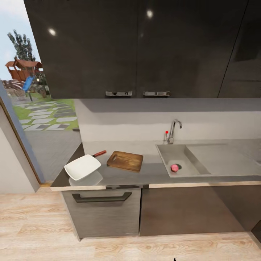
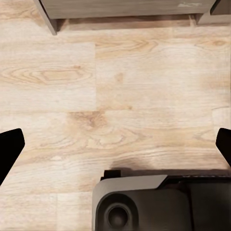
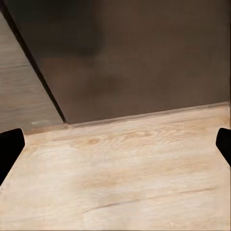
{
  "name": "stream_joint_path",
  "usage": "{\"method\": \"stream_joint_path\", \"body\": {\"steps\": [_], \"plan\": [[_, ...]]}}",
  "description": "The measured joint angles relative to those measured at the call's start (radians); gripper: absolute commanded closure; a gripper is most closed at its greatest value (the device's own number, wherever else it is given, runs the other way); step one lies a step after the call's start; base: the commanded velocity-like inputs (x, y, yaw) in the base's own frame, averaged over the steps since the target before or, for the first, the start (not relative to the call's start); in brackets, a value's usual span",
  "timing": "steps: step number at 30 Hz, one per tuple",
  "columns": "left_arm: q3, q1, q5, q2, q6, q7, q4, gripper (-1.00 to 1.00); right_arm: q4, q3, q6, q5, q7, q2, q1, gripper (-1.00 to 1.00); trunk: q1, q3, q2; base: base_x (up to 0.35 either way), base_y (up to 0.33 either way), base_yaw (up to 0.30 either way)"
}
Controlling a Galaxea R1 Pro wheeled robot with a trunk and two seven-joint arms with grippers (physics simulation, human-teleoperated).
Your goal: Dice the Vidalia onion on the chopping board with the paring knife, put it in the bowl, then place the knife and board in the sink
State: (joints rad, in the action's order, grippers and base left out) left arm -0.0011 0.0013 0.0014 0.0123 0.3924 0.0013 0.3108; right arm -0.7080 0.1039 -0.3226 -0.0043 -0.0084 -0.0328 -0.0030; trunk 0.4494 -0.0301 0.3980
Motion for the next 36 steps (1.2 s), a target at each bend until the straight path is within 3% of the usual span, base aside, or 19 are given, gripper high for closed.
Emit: {"method": "stream_joint_path", "body": {"steps": [6,8,9,11,13,18,23,29,33,36], "plan": [[0.001,0.0,0.0,0.0,-0.001,0.0,-0.001,-1.0,-0.221,0.001,0.005,0.002,-0.015,0.0,0.0,-1.0,0.0,0.0,0.0,0.0,0.0,0.0],[0.002,0.0,0.0,0.0,-0.001,0.0,-0.001,-1.0,-0.295,0.0,0.007,0.002,-0.041,-0.001,0.0,-1.0,0.0,0.0,0.0,0.0,0.0,0.0],[0.002,0.0,0.0,0.001,0.0,0.0,-0.001,-1.0,-0.409,-0.001,0.016,0.001,-0.098,-0.002,0.0,-1.0,0.0,0.0,0.0,0.0,0.0,0.0],[0.003,0.0,0.0,0.001,-0.001,0.0,-0.001,-1.0,-0.472,-0.001,0.034,0.0,-0.118,-0.003,0.0,-1.0,0.0,0.0,0.0,0.0,0.0,0.0],[0.003,0.0,0.0,0.001,-0.001,0.0,-0.001,-1.0,-0.532,-0.002,0.067,0.0,-0.129,-0.003,0.0,-1.0,0.0,0.0,0.0,0.0,0.0,0.0],[0.003,0.0,0.0,0.001,-0.001,0.0,-0.001,-1.0,-0.766,-0.002,0.238,0.0,-0.14,-0.002,0.0,-1.0,0.0,0.0,0.0,0.0,0.0,0.0],[0.003,0.0,0.0,0.001,-0.001,0.0,-0.001,-1.0,-0.848,-0.002,0.321,0.001,-0.147,-0.001,-0.015,-1.0,0.0,0.0,0.0,0.0,0.0,0.0],[0.003,0.0,0.0,0.001,-0.001,-0.001,-0.001,-1.0,-0.858,-0.005,0.467,-0.001,-0.206,0.0,-0.149,-1.0,0.0,0.0,0.0,0.0,0.0,0.0],[0.003,0.0,0.0,0.001,-0.001,0.0,-0.002,-1.0,-0.851,-0.023,0.64,-0.001,-0.224,-0.002,-0.32,-1.0,0.0,0.0,0.0,0.0,0.0,0.0],[0.003,0.0,-0.001,0.001,-0.001,-0.001,-0.002,-1.0,-0.837,-0.04,0.718,0.0,-0.227,-0.004,-0.401,-1.0,0.0,0.0,0.0,0.0,0.0,0.0]]}}
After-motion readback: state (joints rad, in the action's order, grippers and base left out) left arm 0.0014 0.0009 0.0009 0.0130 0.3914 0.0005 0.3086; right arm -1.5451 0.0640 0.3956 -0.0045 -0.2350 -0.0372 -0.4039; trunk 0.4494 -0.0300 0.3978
